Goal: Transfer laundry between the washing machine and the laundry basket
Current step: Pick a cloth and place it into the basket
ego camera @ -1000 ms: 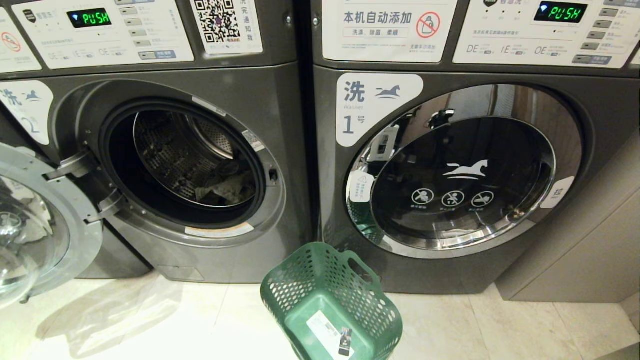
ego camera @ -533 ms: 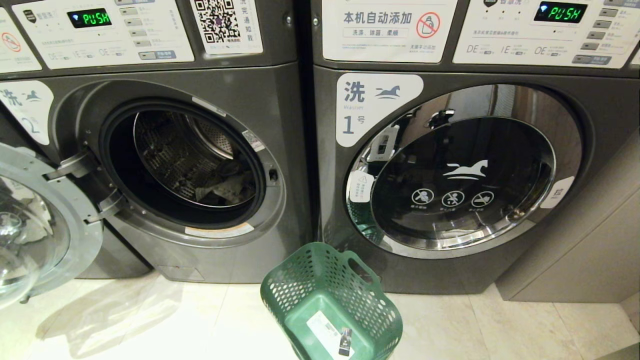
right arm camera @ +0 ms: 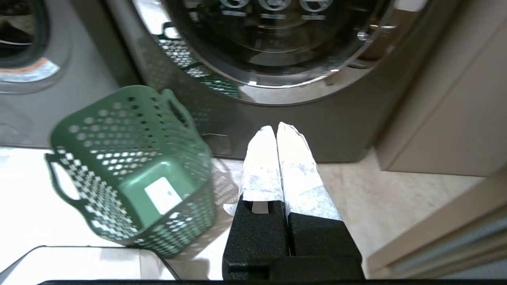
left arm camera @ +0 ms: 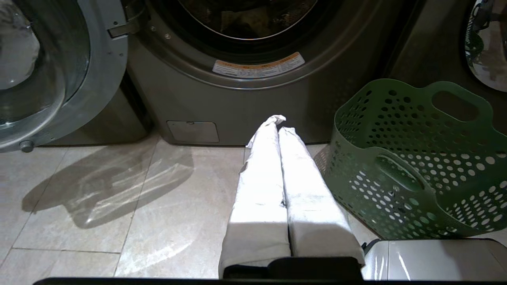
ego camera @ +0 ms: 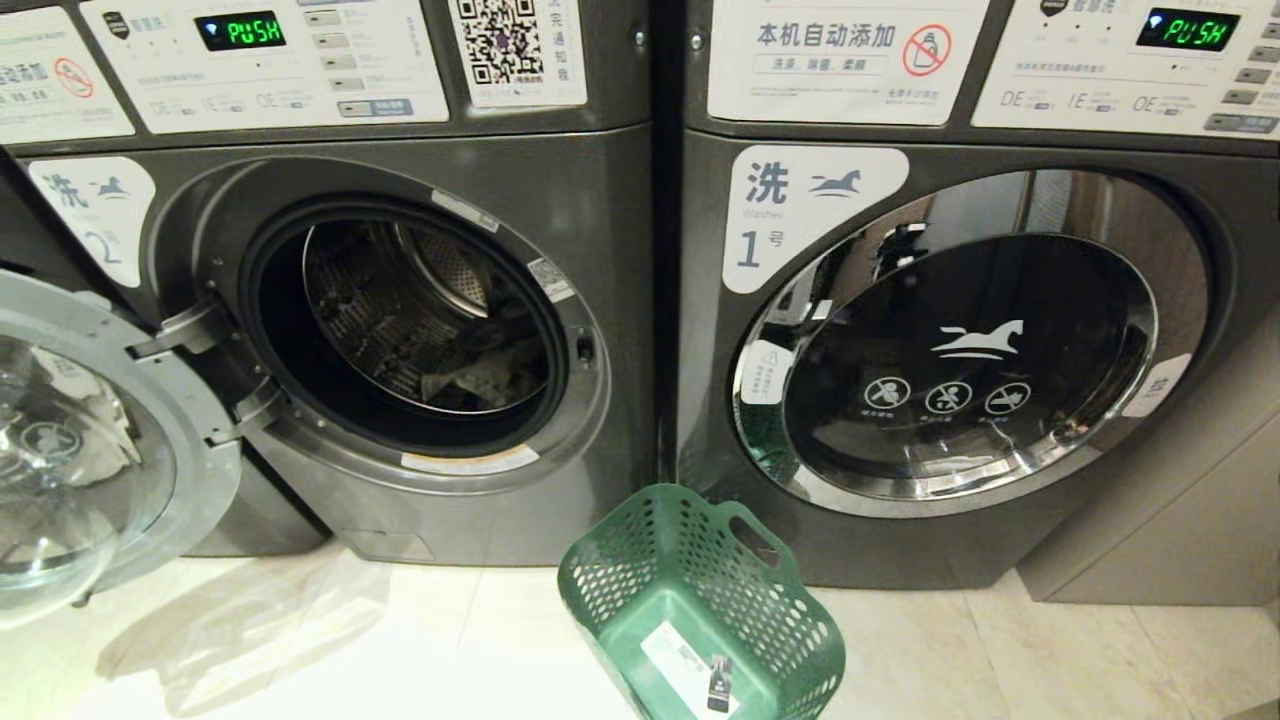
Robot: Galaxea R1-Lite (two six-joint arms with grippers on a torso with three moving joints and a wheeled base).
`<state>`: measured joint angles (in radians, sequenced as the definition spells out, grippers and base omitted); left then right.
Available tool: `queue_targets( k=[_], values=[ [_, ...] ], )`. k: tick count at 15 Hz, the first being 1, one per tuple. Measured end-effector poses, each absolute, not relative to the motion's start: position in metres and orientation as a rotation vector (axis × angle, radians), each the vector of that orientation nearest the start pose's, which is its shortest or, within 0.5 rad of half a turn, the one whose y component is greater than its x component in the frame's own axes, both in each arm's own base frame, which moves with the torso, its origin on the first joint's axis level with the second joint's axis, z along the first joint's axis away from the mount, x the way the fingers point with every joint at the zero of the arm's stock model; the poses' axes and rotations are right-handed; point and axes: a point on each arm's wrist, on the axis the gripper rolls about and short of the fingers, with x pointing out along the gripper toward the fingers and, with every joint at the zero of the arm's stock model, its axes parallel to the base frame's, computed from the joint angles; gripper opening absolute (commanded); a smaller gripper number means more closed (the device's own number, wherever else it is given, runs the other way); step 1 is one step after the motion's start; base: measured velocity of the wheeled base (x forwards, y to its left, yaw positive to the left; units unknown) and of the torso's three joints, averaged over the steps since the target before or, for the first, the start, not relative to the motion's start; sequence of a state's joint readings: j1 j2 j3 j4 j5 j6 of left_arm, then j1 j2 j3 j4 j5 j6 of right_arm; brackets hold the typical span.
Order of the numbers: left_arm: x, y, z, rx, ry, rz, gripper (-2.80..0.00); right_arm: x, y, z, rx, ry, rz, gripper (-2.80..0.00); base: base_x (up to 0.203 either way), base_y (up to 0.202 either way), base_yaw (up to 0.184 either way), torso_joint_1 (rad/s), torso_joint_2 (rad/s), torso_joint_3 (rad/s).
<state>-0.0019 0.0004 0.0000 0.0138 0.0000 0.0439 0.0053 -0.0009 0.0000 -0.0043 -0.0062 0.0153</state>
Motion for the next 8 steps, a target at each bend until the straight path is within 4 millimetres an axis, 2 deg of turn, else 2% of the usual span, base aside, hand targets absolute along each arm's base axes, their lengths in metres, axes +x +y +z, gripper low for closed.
queue_targets(
  k=[8],
  values=[
    [-0.0228, 0.0000, 0.0741, 0.035, 0.014, -0.002, -2.80, -0.0229, -0.0003, 0.0759, 0.017, -0.005, -0.001, -2.80, 0.000, 0.195, -0.002, 0.002, 0.00, 0.004]
  ],
)
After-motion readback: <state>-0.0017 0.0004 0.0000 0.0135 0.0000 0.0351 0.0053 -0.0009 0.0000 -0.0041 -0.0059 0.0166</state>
